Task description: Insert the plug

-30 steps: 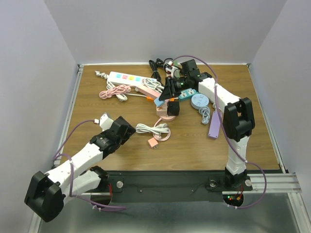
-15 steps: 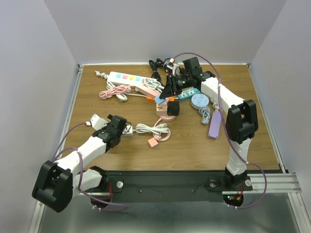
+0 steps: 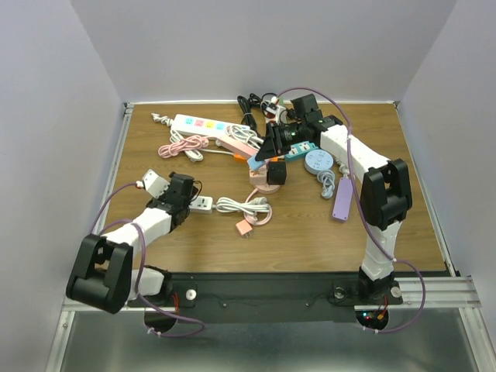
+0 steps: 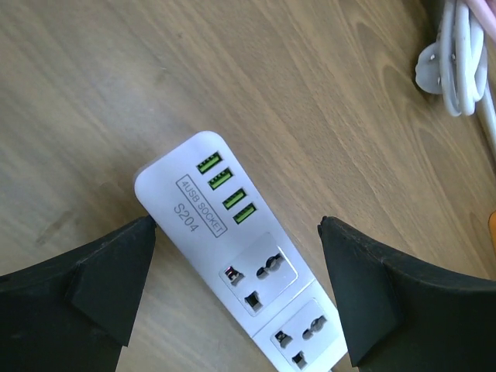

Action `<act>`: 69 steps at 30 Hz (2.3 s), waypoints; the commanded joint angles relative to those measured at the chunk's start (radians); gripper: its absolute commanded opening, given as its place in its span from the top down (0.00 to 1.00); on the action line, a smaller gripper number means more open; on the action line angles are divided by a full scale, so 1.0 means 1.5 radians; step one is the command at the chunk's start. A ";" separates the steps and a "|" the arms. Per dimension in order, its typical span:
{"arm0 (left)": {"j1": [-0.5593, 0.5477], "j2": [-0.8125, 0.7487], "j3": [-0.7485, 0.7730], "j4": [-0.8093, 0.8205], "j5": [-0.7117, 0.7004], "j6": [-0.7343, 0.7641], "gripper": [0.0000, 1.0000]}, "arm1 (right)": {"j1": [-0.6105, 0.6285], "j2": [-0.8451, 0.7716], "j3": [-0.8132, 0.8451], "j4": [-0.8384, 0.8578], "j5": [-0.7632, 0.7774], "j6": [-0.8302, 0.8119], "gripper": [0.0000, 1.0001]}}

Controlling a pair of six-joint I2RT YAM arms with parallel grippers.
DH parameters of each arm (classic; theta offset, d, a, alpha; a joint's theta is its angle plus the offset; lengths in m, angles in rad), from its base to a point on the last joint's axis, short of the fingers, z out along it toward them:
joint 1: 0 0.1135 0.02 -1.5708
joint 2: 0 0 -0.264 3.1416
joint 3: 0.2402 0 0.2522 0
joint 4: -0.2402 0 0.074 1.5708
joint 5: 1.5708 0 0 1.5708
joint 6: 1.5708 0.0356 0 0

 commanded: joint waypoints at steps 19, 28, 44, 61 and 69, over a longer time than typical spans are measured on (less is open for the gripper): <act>-0.008 0.308 0.203 0.339 0.284 0.244 0.04 | 0.014 0.004 0.107 -0.057 0.125 0.000 1.00; 0.024 0.155 0.199 0.278 0.283 0.281 0.01 | 0.080 0.137 0.333 -0.134 0.224 0.020 1.00; 0.126 0.180 0.177 0.366 0.455 0.338 0.02 | 0.170 0.276 0.479 -0.160 0.366 0.080 1.00; 0.088 0.383 0.206 0.481 0.550 0.273 0.04 | 0.171 0.138 0.310 -0.145 0.501 0.073 0.99; -0.003 0.368 0.158 0.480 0.528 0.211 0.04 | 0.170 0.094 0.258 -0.146 0.561 0.088 1.00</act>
